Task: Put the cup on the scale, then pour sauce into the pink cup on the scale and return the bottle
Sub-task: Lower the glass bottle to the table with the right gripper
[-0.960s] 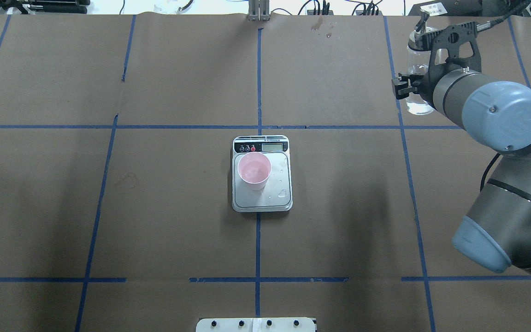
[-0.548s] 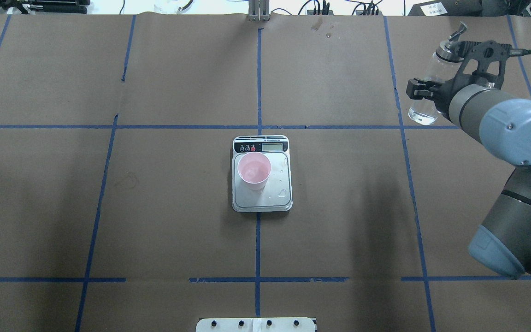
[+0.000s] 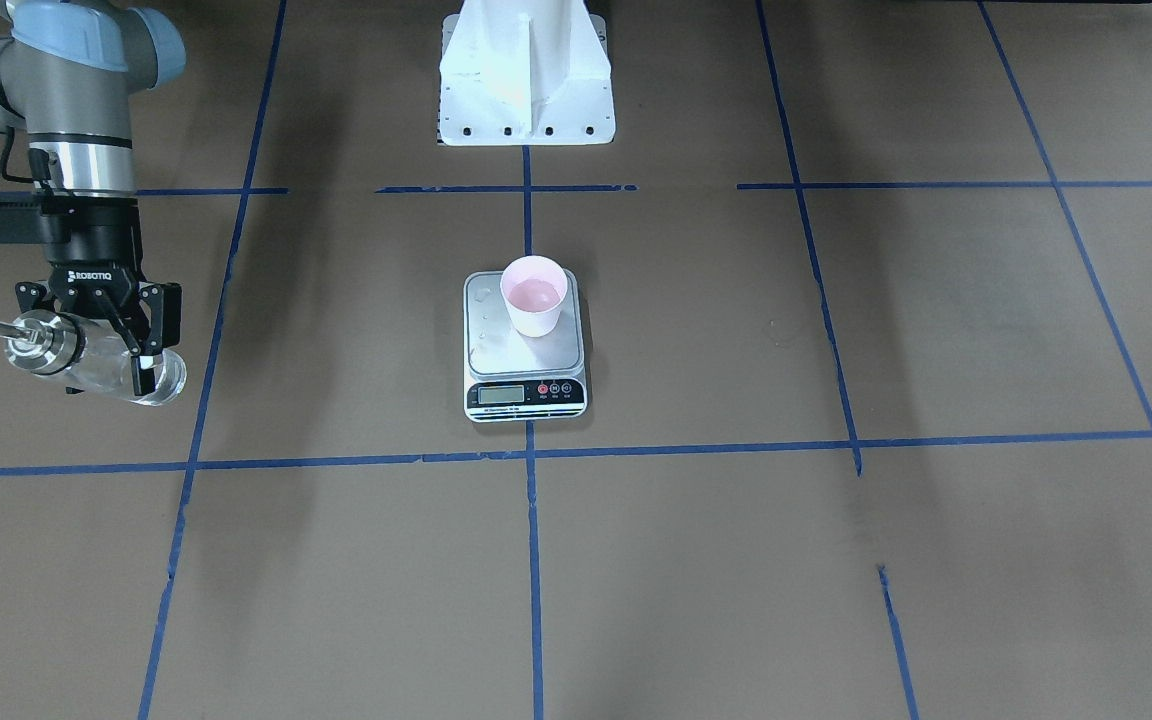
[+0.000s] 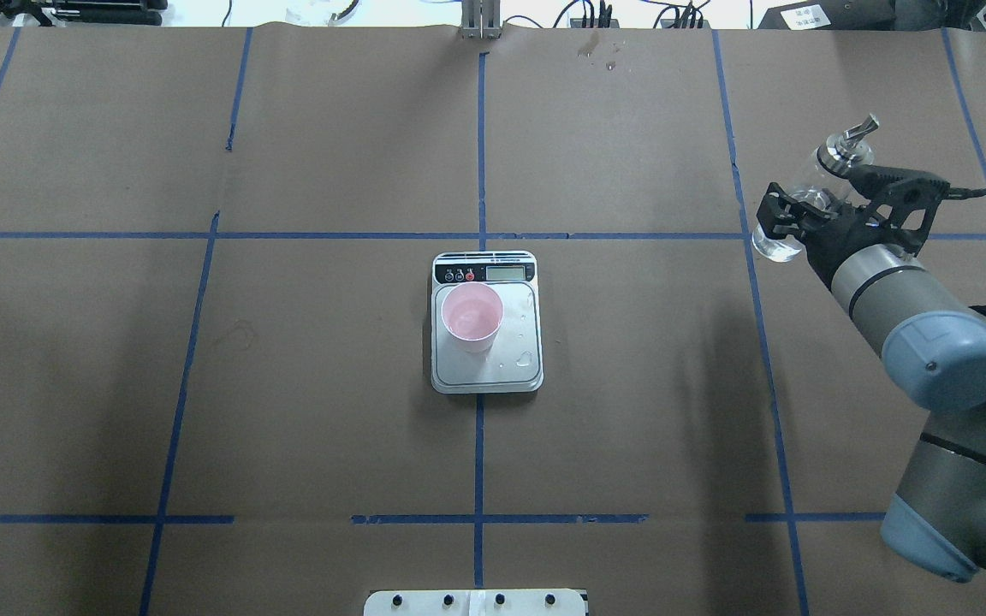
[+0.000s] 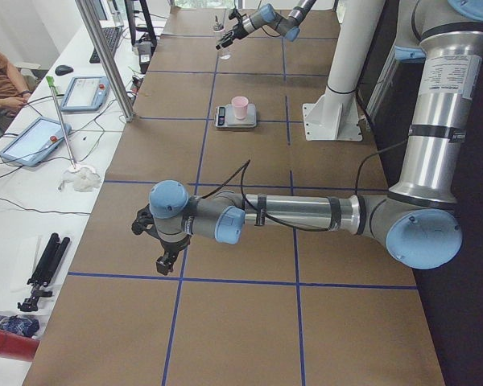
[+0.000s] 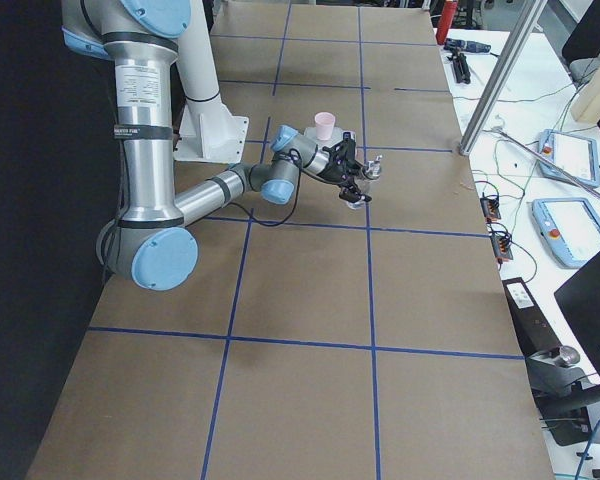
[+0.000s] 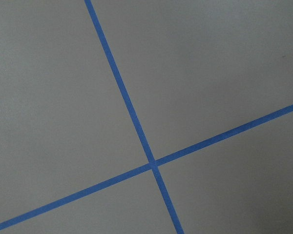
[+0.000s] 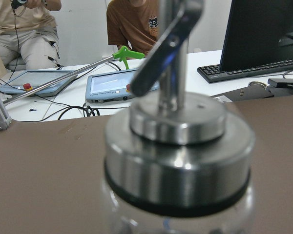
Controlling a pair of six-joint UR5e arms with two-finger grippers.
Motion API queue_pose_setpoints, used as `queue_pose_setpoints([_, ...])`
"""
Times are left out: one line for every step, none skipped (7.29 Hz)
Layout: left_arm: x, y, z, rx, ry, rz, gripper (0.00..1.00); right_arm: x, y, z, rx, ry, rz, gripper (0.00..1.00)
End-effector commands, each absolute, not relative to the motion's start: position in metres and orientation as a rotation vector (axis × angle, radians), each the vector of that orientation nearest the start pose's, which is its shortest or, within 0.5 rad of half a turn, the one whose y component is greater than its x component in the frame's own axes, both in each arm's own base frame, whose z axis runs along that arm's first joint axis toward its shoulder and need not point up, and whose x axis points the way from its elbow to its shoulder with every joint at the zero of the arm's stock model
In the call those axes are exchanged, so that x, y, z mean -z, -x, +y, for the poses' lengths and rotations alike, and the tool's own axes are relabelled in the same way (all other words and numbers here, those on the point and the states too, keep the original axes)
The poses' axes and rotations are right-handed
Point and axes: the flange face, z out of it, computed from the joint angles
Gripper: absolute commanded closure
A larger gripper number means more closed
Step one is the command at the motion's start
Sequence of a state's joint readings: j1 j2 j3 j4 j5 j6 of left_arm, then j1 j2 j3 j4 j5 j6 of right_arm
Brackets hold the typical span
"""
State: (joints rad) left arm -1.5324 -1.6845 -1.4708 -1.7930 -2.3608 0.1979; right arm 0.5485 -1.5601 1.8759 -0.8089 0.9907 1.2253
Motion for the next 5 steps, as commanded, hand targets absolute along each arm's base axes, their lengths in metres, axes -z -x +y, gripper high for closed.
queue_pose_setpoints([-0.624, 0.041, -0.556, -0.316, -0.287, 0.769, 0.00, -0.424, 0.356, -0.393, -0.456, -0.991, -0.663, 1.00])
queue_pose_setpoints([-0.623, 0.041, -0.556, -0.317, -0.288, 0.769, 0.00, -0.437, 0.365, -0.385, -0.432, -1.006, -0.614, 1.00])
queue_pose_setpoints([-0.624, 0.041, -0.556, -0.316, -0.287, 0.769, 0.00, -0.456, 0.373, -0.382, -0.416, -1.016, -0.568, 1.00])
queue_pose_setpoints([-0.624, 0.040, -0.556, -0.319, -0.287, 0.769, 0.00, -0.465, 0.376, -0.383, -0.414, -1.022, -0.547, 1.00])
queue_pose_setpoints([-0.624, 0.040, -0.556, -0.319, -0.287, 0.769, 0.00, -0.467, 0.377, -0.383, -0.412, -1.022, -0.544, 1.00])
